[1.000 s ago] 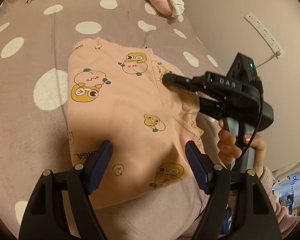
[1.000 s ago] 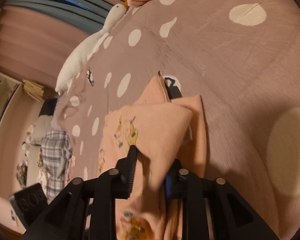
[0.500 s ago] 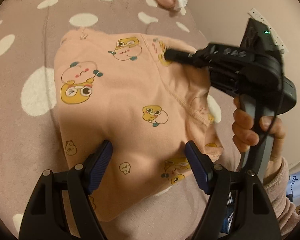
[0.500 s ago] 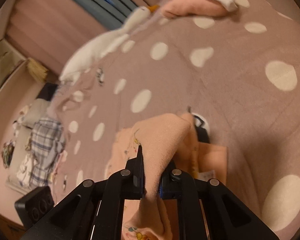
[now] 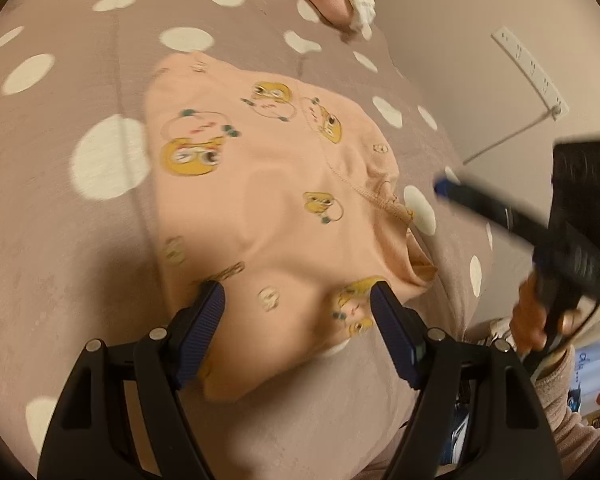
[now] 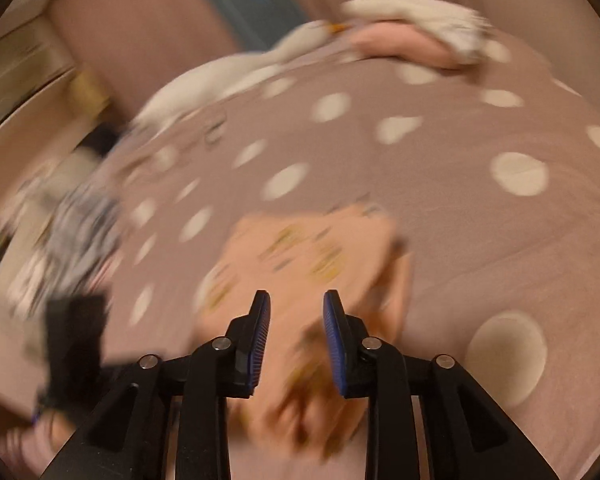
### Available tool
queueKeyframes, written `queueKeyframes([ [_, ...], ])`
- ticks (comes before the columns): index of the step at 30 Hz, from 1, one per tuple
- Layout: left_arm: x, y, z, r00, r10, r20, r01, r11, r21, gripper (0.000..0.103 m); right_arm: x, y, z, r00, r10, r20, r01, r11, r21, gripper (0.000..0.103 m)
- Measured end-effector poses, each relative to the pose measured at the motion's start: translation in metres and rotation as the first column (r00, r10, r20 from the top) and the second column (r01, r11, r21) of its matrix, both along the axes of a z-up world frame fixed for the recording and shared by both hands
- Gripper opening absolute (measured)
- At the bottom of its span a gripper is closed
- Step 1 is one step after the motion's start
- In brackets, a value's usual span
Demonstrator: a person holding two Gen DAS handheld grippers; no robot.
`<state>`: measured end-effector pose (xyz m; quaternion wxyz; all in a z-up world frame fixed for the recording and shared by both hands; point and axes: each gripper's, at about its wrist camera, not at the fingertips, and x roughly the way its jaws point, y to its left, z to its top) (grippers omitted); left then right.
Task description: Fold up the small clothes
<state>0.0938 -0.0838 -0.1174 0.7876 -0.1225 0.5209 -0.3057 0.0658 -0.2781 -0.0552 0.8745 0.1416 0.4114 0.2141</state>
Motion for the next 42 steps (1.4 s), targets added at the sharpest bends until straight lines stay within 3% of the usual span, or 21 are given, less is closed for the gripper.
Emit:
queueKeyframes([
  [4,-0.012,0.020,-0.002,0.998,0.057,-0.012,-0.057,0.998,-0.023,0.075,-0.023,0.016,-0.010,0.997,0.073,-0.025,-0.076,0.991,-0.109,0.041],
  [7,-0.012,0.026,-0.013,0.995,0.079,-0.063,-0.080,0.997,-0.014,0.075,-0.023,0.019,-0.027,0.993,0.089,-0.073,-0.098,0.988,-0.123,0.041],
  [11,-0.014,0.029,-0.025,0.987,0.080,-0.140,-0.093,0.992,-0.087,0.074,-0.029,0.029,-0.030,0.990,0.126,-0.056,-0.133,0.979,-0.153,0.041],
  [13,-0.014,0.029,-0.027,0.984,0.074,-0.161,-0.096,0.986,-0.134,0.071,-0.030,0.031,-0.032,0.991,0.116,-0.061,-0.125,0.978,-0.169,0.037],
  [15,-0.012,0.030,-0.032,0.977,0.085,-0.193,-0.117,0.980,-0.159,0.055,-0.028,0.031,-0.036,0.992,0.101,-0.074,-0.114,0.972,-0.206,0.024],
  [17,-0.011,0.034,-0.036,0.970,0.102,-0.221,-0.138,0.978,-0.153,0.025,-0.025,0.029,-0.042,0.991,0.096,-0.092,-0.113,0.971,-0.209,0.018],
  [19,-0.013,0.045,-0.040,0.959,0.120,-0.257,-0.172,0.967,-0.189,0.017,-0.026,0.025,-0.047,0.991,0.084,-0.104,-0.105,0.971,-0.215,0.010],
  [21,-0.014,0.057,-0.044,0.947,0.137,-0.289,-0.207,0.951,-0.228,0.013,-0.030,0.017,-0.047,0.992,0.072,-0.106,-0.087,0.985,-0.146,0.008],
  [23,-0.016,0.066,-0.046,0.941,0.153,-0.303,-0.232,0.942,-0.244,0.012,-0.036,0.006,-0.042,0.993,0.062,-0.099,-0.068,0.996,-0.056,0.006],
  [28,-0.020,0.063,-0.027,0.967,0.144,-0.212,-0.182,0.967,-0.176,0.011,-0.051,-0.014,-0.035,0.994,0.047,-0.094,-0.037,0.994,0.103,0.003],
  [30,-0.021,0.062,-0.026,0.972,0.144,-0.187,-0.168,0.978,-0.120,0.011,-0.054,-0.019,-0.044,0.992,0.001,-0.130,0.005,0.999,0.052,0.003],
  [33,-0.022,0.062,-0.025,0.977,0.138,-0.165,-0.155,0.983,-0.097,0.012,-0.054,-0.023,-0.059,0.981,-0.049,-0.189,0.050,0.999,0.004,0.003],
  [36,-0.023,0.059,-0.017,0.984,0.120,-0.132,-0.132,0.988,-0.084,0.012,-0.058,-0.020,-0.043,0.990,-0.043,-0.131,0.049,0.998,0.042,0.004],
  [39,-0.021,0.060,-0.018,0.983,0.115,-0.140,-0.131,0.985,-0.108,0.023,-0.055,-0.009,-0.024,0.998,-0.006,-0.062,0.009,0.999,0.043,0.016],
  [42,-0.016,0.055,-0.021,0.981,0.114,-0.156,-0.134,0.983,-0.123,0.035,-0.040,0.005,-0.024,0.997,0.028,-0.068,-0.028,1.000,0.002,0.031],
])
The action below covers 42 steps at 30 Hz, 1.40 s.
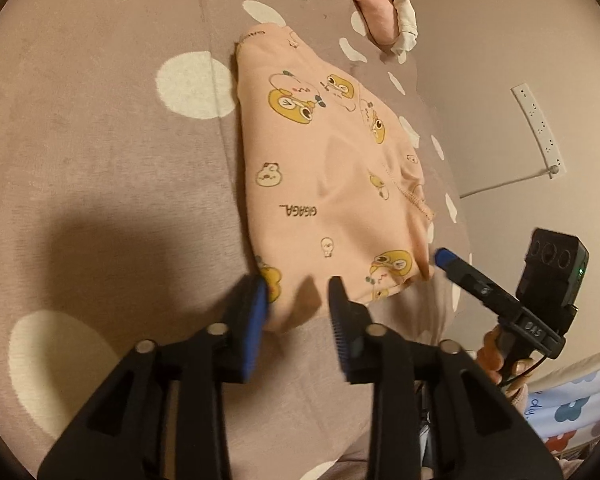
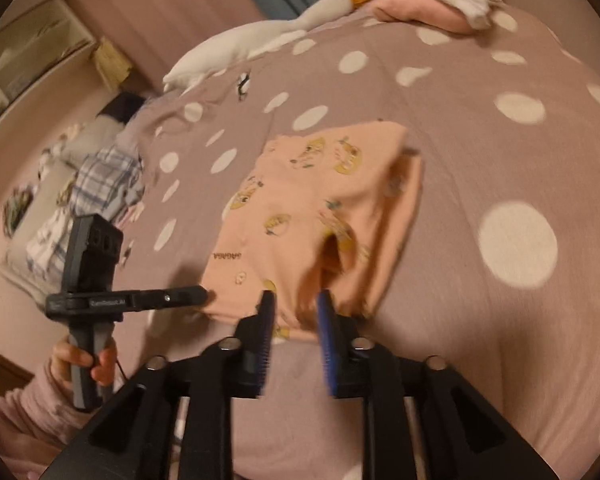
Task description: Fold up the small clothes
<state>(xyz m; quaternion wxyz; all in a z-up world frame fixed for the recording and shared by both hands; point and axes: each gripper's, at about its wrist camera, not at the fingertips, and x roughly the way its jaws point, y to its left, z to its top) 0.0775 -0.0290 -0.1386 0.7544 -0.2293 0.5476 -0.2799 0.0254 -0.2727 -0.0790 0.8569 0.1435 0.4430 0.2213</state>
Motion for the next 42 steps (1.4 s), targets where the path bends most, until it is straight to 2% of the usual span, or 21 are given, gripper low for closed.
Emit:
queueKeyframes([
  [4,0.007,-0.007,-0.009,0.999,-0.004,-0.037,0.003,1.000,-0.016,0.036,0.017,0.013,-0.016,0.999,0.019,-0.045,-0.022,0.998,-0.055,0.031],
  [7,0.010,-0.006,-0.015,0.998,-0.003,-0.065,-0.001,0.998,-0.058,0.031,0.022,0.014,-0.026,0.997,0.028,-0.076,-0.033,0.997,-0.071,0.031],
  [8,0.011,-0.005,-0.016,0.997,-0.004,-0.075,-0.002,0.997,-0.079,0.019,0.022,0.014,-0.028,0.996,0.030,-0.079,-0.035,0.997,-0.072,0.022],
  [9,0.011,-0.005,-0.017,0.997,-0.008,-0.079,0.001,0.996,-0.084,0.014,0.019,0.012,-0.028,0.996,0.037,-0.081,-0.042,0.998,-0.050,0.011],
  [12,0.010,0.000,-0.016,0.997,-0.013,-0.079,0.005,0.995,-0.095,0.011,0.009,-0.005,-0.021,0.997,0.023,-0.071,-0.019,0.998,0.054,0.007],
  [14,0.009,0.002,-0.012,0.998,-0.019,-0.066,0.014,0.997,-0.071,0.010,0.003,-0.018,-0.018,0.998,0.008,-0.068,0.001,0.992,0.127,0.007],
  [16,0.009,0.004,-0.009,0.998,-0.032,-0.059,0.029,0.998,-0.051,0.010,0.001,-0.024,-0.017,0.998,-0.004,-0.070,0.014,0.989,0.147,0.007],
  [18,0.009,0.005,-0.010,0.998,-0.035,-0.047,0.035,0.999,-0.006,0.010,0.001,-0.024,-0.023,0.995,-0.014,-0.095,0.024,0.994,0.105,0.006],
  [20,0.010,0.005,-0.015,0.997,-0.038,-0.061,0.038,0.999,-0.002,0.011,0.002,-0.025,-0.037,0.989,-0.035,-0.143,0.045,0.997,0.067,0.006],
  [23,0.010,0.002,-0.013,0.998,-0.043,-0.048,0.044,0.999,0.023,0.014,0.004,-0.029,-0.050,0.982,-0.068,-0.178,0.080,0.995,0.060,0.006],
  [26,0.006,-0.003,-0.003,0.998,-0.067,-0.018,0.068,0.994,0.081,0.015,0.004,-0.034,-0.041,0.981,-0.102,-0.168,0.110,0.993,0.042,0.006],
  [30,-0.001,-0.004,0.015,0.993,-0.092,0.068,0.080,0.982,0.170,0.020,0.000,-0.041,-0.021,0.981,-0.173,-0.091,0.166,0.983,-0.084,0.007],
  [33,-0.001,-0.010,0.025,0.986,-0.108,0.124,0.085,0.981,0.174,0.021,0.001,-0.037,-0.008,0.985,-0.167,-0.031,0.165,0.984,-0.064,0.007],
  [37,0.001,-0.030,0.028,0.978,-0.142,0.155,0.115,0.978,0.174,0.021,0.016,-0.022,0.001,0.990,-0.139,0.024,0.140,0.990,-0.025,0.007],
  [39,0.003,-0.039,0.025,0.975,-0.158,0.159,0.128,0.975,0.183,0.021,0.029,-0.010,0.004,0.992,-0.122,0.043,0.123,0.992,-0.030,0.007],
  [42,0.009,-0.048,0.013,0.978,-0.168,0.125,0.141,0.970,0.198,0.021,0.048,0.006,0.004,0.993,-0.098,0.063,0.101,0.993,-0.055,0.007],
])
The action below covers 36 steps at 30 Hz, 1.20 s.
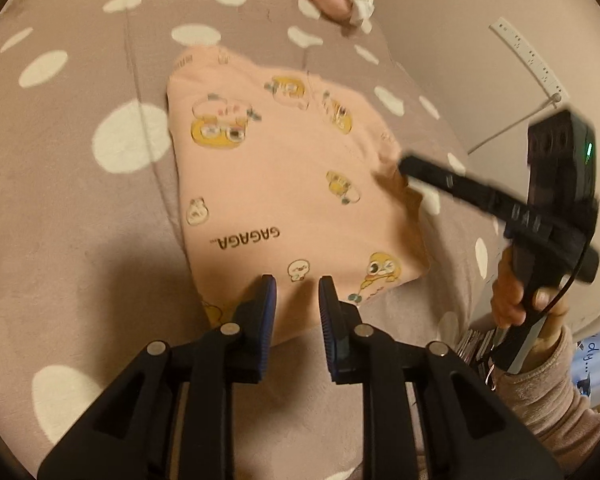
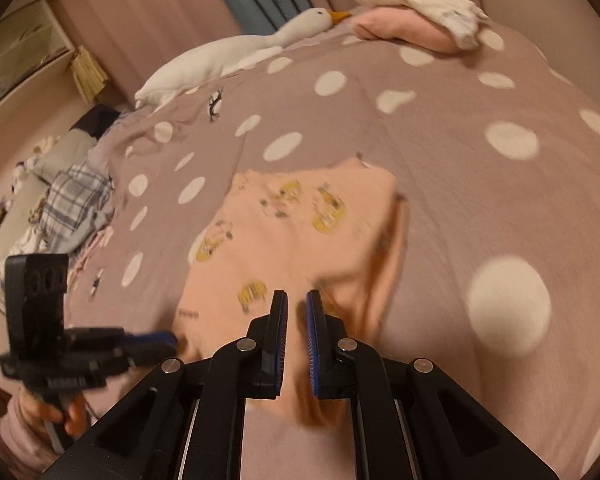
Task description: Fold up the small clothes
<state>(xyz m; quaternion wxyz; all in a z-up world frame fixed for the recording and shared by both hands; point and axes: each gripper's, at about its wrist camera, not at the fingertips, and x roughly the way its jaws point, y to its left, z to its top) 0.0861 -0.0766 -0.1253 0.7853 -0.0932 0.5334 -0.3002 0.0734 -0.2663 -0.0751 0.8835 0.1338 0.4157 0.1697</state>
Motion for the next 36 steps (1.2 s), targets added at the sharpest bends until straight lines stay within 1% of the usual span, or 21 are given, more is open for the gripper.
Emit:
queueKeyframes([
  [2,0.002,-0.001,-0.009,1.000,0.002,-0.022,-0.001,1.000,0.020,0.021,0.010,0.002,-0.003,1.000,0.002,-0.010,-0.002,1.000,-0.004,0.007],
  [4,0.003,0.000,-0.015,0.999,0.004,-0.038,-0.004,1.000,0.007,0.021,0.022,0.002,-0.012,0.999,-0.026,-0.037,0.024,0.999,-0.040,0.007],
  [6,0.005,0.001,-0.016,0.999,0.002,-0.042,-0.002,1.000,-0.003,0.021,0.032,-0.005,-0.022,0.995,-0.068,-0.069,0.064,0.996,-0.065,0.007],
  [9,0.006,0.001,-0.016,0.999,-0.007,-0.047,0.007,1.000,-0.001,0.021,0.045,-0.024,-0.036,0.983,-0.145,-0.114,0.141,0.989,-0.046,0.007],
  [11,0.005,0.001,-0.013,0.999,-0.010,-0.049,0.010,1.000,0.006,0.021,0.051,-0.041,-0.041,0.970,-0.210,-0.125,0.207,0.978,-0.036,0.007],
  [12,0.005,0.002,-0.010,0.999,-0.007,-0.049,0.007,1.000,0.011,0.021,0.053,-0.051,-0.043,0.958,-0.254,-0.133,0.251,0.967,-0.035,0.007],
  [13,0.005,0.001,-0.006,0.999,-0.003,-0.044,0.003,1.000,0.012,0.021,0.054,-0.057,-0.044,0.947,-0.289,-0.140,0.285,0.957,-0.051,0.010],
  [14,0.007,0.000,0.001,1.000,-0.003,-0.028,0.004,1.000,0.009,0.021,0.053,-0.063,-0.043,0.937,-0.320,-0.142,0.314,0.947,-0.065,0.010],
  [15,0.009,-0.001,0.010,1.000,-0.004,-0.003,0.004,1.000,0.000,0.021,0.049,-0.068,-0.039,0.934,-0.333,-0.129,0.327,0.943,-0.066,0.010],
  [17,0.017,-0.001,0.024,1.000,0.000,0.026,0.000,1.000,-0.016,0.023,0.037,-0.071,-0.028,0.944,-0.318,-0.083,0.316,0.948,-0.036,0.010],
  [20,0.044,-0.006,0.037,0.998,0.029,0.060,-0.029,1.000,-0.009,0.026,0.016,-0.065,-0.011,0.964,-0.266,-0.020,0.266,0.964,-0.017,0.010],
  [23,0.073,-0.011,0.041,0.996,0.069,0.054,-0.067,0.997,-0.035,0.026,-0.005,-0.048,0.005,0.985,-0.167,0.043,0.168,0.986,-0.003,0.010],
  [26,0.099,-0.017,0.040,0.994,0.099,0.050,-0.097,0.995,-0.037,0.026,-0.011,-0.026,0.009,0.994,-0.071,0.082,0.072,0.997,-0.011,0.010],
  [28,0.115,-0.026,0.037,0.994,0.101,0.051,-0.100,0.995,-0.017,0.026,-0.012,-0.014,0.007,0.996,-0.013,0.089,0.014,1.000,-0.015,0.010],
  [30,0.127,-0.032,0.031,0.993,0.106,0.050,-0.107,0.994,0.016,0.026,-0.008,-0.001,0.001,0.997,0.029,0.075,-0.028,1.000,-0.014,0.010],
  [35,0.155,-0.052,0.004,0.995,0.097,0.031,-0.100,0.988,0.119,0.025,-0.002,0.011,-0.015,0.998,0.044,0.037,-0.041,0.997,-0.068,0.010],
  [36,0.160,-0.055,-0.001,0.995,0.096,0.032,-0.100,0.987,0.127,0.025,-0.001,0.011,-0.018,0.999,0.045,0.030,-0.043,0.997,-0.069,0.010],
])
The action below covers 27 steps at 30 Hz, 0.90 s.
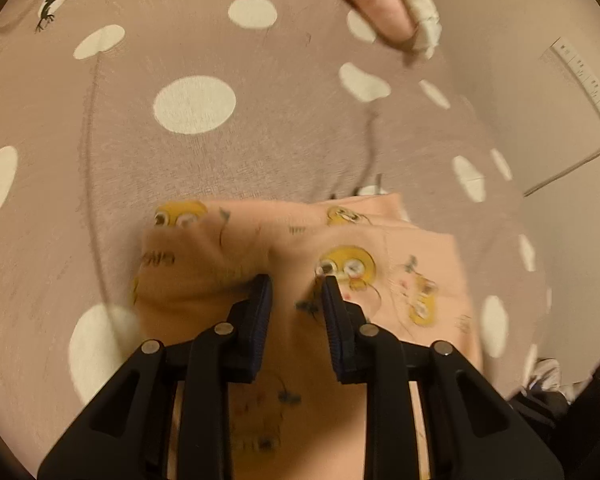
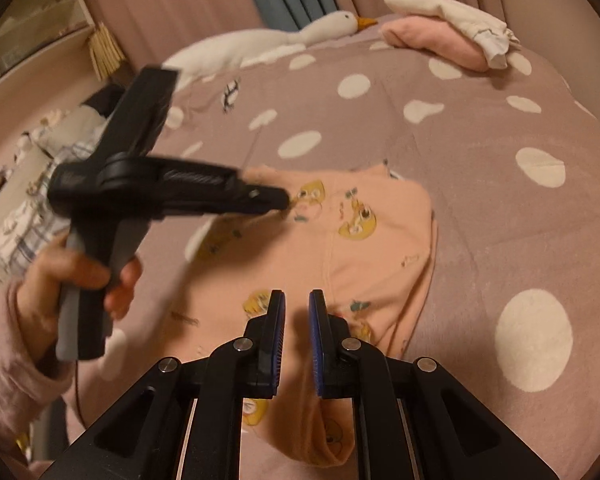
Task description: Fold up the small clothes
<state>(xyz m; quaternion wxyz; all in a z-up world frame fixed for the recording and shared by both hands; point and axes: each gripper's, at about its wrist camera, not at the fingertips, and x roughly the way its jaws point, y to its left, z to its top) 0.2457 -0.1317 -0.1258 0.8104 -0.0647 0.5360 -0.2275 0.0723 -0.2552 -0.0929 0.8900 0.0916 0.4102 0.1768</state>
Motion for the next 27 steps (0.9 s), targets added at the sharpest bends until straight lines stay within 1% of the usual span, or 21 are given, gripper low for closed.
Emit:
queueKeyframes([
  [2,0.006,-0.003,-0.001,1.000,0.006,0.019,-0.006,1.000,0.003,0.025,0.000,-0.003,-0.005,1.000,-0.003,-0.020,0.003,1.000,0.006,0.010],
  [8,0.030,-0.006,0.005,0.999,0.044,0.028,-0.043,0.999,-0.024,0.026,-0.004,-0.011,-0.020,0.998,-0.027,-0.065,0.029,0.999,0.033,0.010],
  [11,0.036,-0.003,0.012,0.996,0.081,0.023,-0.080,0.995,-0.054,0.026,-0.009,-0.009,-0.021,0.998,-0.036,-0.060,0.037,0.999,0.026,0.010],
  [13,0.032,-0.002,0.019,0.996,0.082,0.028,-0.079,0.994,-0.073,0.027,-0.010,-0.007,-0.020,0.997,-0.041,-0.060,0.041,0.999,0.012,0.010],
  [16,0.013,0.003,0.030,0.997,0.054,0.063,-0.050,0.997,-0.065,0.032,-0.009,-0.004,-0.020,0.998,-0.038,-0.058,0.038,0.999,-0.008,0.010],
  [18,-0.001,0.005,0.033,0.996,0.032,0.081,-0.027,0.998,-0.055,0.032,-0.009,-0.005,-0.022,0.997,-0.044,-0.061,0.044,0.999,-0.004,0.010],
  [20,-0.022,0.008,0.035,0.995,0.009,0.098,-0.006,1.000,-0.027,0.032,-0.009,-0.006,-0.022,0.997,-0.052,-0.065,0.053,0.999,0.007,0.010],
  [22,-0.045,0.009,0.031,0.994,-0.021,0.109,0.020,1.000,0.010,0.032,-0.008,-0.008,-0.024,0.995,-0.064,-0.071,0.066,0.997,0.027,0.010],
  [24,-0.060,0.009,0.024,0.993,-0.039,0.113,0.035,0.998,0.044,0.032,-0.008,-0.011,-0.025,0.994,-0.075,-0.080,0.079,0.996,0.049,0.010],
  [27,-0.083,0.012,0.017,0.988,-0.060,0.141,0.047,0.995,0.091,0.033,-0.008,-0.013,-0.027,0.992,-0.086,-0.090,0.092,0.993,0.067,0.010],
])
